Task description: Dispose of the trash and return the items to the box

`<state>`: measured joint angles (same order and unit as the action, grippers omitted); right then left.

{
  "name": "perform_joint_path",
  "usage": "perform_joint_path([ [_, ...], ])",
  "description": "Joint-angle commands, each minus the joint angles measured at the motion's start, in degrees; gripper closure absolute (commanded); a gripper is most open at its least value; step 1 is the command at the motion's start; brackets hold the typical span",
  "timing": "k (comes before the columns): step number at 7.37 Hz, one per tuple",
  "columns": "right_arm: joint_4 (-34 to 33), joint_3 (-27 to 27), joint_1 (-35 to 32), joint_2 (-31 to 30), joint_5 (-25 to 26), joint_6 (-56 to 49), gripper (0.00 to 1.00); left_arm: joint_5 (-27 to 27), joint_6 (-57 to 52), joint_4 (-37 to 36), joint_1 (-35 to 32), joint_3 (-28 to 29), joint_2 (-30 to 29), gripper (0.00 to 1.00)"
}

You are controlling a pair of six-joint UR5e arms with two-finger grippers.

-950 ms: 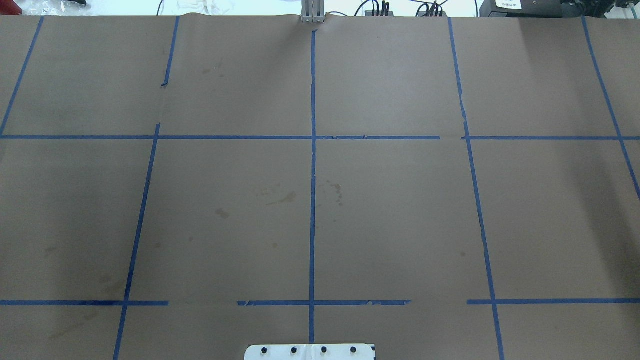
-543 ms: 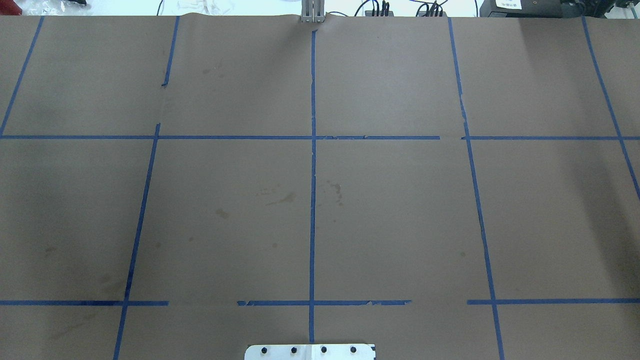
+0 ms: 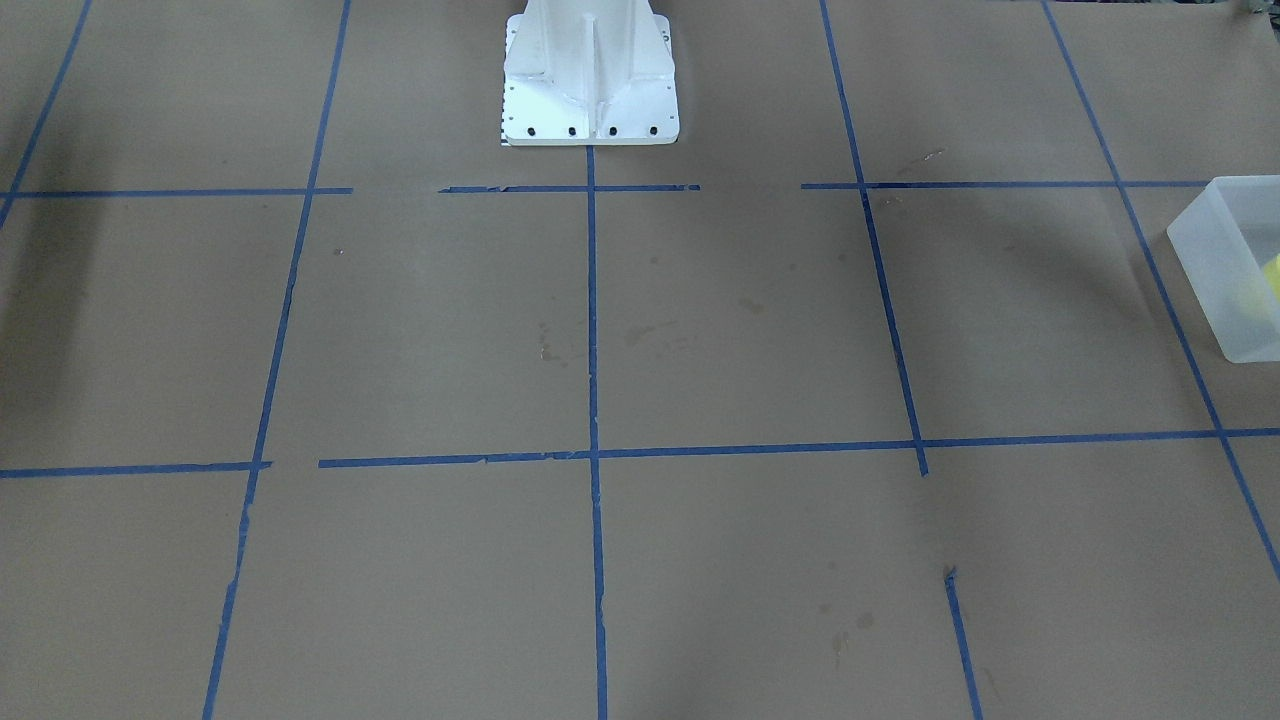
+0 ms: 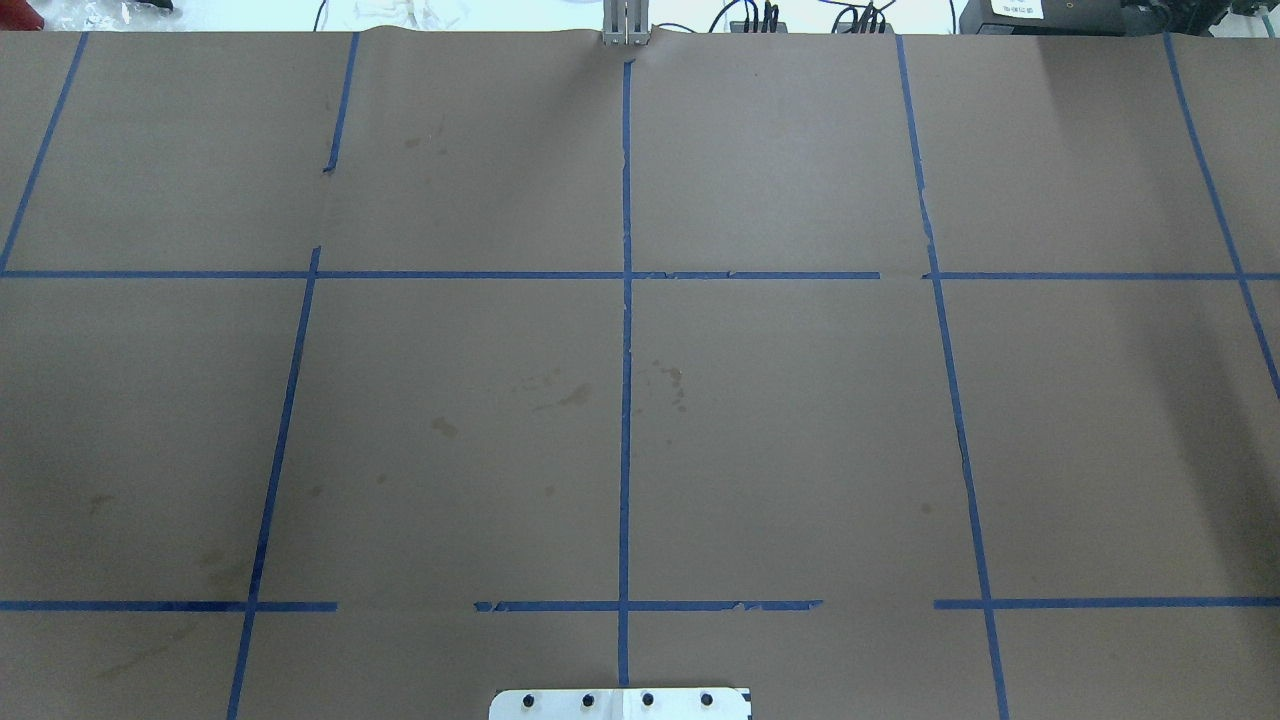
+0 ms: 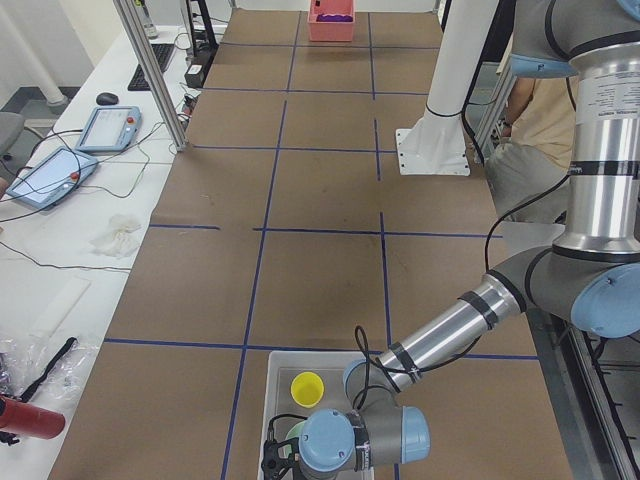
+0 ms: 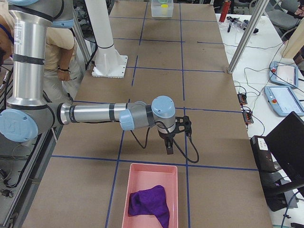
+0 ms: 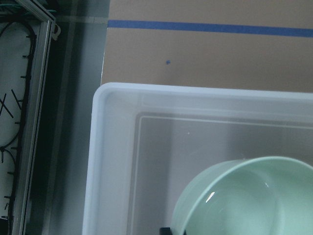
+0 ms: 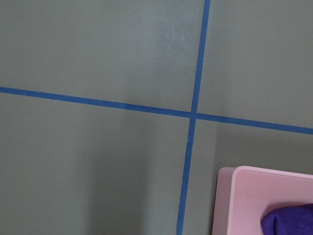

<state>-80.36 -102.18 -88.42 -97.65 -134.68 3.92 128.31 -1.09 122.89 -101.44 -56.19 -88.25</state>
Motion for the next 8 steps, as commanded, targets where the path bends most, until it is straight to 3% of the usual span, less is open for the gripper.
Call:
perform_joint_path([
  [1, 0.03, -0.12, 0.35, 0.0, -0.23, 0.12, 0.0, -0.08, 0.47, 0.59, 0.01, -0.48, 0.09, 0.78],
  [2, 0.03, -0.3, 0.53, 0.0, -0.24, 0.21, 0.0, -0.08, 0.73, -0.02, 0.01, -4.58, 0.35, 0.01],
  [4, 0.03, -0.74, 0.53, 0.0, -0.5, 0.73, 0.0, 0.36, 2.49, -0.29, -0.07, -23.24, 7.51, 0.0],
  [6, 0.03, -0.74, 1.14, 0.09, -0.5, 0.82, 0.0, 4.19, 2.49, -10.41, 1.58, -38.03, 8.62, 0.0],
  [8, -0.06, -0.83, 2.1, 0.87, -0.41, 1.17, 0.0, 5.89, 4.58, -16.59, 8.0, -47.74, 7.92, 0.0],
])
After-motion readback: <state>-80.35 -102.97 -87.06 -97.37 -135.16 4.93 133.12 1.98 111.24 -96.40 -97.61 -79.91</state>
